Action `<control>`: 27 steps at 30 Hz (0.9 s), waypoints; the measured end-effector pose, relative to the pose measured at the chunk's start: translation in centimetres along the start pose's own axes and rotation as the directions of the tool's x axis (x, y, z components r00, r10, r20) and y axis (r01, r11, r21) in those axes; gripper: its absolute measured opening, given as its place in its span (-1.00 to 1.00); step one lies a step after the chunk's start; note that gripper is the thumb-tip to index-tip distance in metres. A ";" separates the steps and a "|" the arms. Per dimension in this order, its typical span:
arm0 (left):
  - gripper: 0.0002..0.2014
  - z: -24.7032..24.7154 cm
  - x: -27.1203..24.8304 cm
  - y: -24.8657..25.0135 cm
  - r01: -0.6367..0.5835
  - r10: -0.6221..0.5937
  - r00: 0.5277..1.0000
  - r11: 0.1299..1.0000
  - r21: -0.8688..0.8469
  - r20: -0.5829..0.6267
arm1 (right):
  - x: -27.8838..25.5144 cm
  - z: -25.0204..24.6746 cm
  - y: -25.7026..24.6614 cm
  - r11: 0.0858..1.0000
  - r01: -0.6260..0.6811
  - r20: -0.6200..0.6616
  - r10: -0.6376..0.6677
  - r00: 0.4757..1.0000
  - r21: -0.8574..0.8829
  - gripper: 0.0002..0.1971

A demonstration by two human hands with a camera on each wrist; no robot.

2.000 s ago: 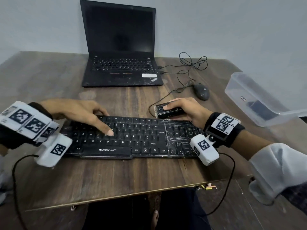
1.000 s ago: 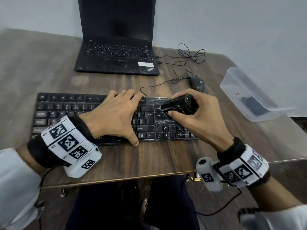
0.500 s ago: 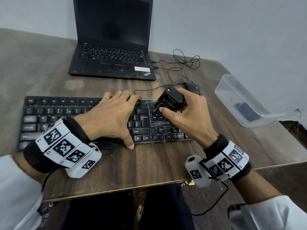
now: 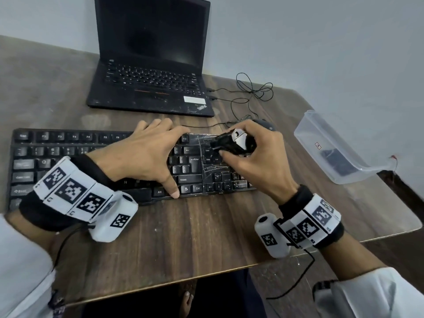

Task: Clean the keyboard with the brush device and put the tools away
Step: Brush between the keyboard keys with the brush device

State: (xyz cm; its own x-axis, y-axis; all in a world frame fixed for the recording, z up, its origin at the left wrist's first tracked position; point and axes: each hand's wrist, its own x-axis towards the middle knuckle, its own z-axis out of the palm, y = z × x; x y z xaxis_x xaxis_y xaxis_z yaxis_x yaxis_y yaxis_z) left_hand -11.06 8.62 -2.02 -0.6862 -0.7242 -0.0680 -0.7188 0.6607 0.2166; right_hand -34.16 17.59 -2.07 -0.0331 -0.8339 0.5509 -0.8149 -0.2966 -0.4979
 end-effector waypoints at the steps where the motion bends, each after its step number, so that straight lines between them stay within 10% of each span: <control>1: 0.47 0.0 0.0 -0.1 0.001 -0.001 1.000 1.000 0.011 -0.007 | -0.2 0.1 -0.2 1.000 -0.013 0.005 0.013 1.000 0.020 -0.74; 27: 0.37 0.3 -0.3 -0.6 -0.003 0.003 0.999 1.000 0.009 -0.043 | -0.4 2.2 -2.5 0.990 -0.133 -0.064 0.130 0.989 -0.041 -0.75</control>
State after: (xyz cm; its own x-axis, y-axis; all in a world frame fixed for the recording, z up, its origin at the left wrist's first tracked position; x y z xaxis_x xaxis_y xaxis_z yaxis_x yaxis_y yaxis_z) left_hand -10.44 8.54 -2.41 -0.6832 -0.7298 -0.0249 -0.7176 0.6646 0.2080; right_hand -30.83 17.65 -2.58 -0.1755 -0.8339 0.5232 -0.8265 -0.1640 -0.5386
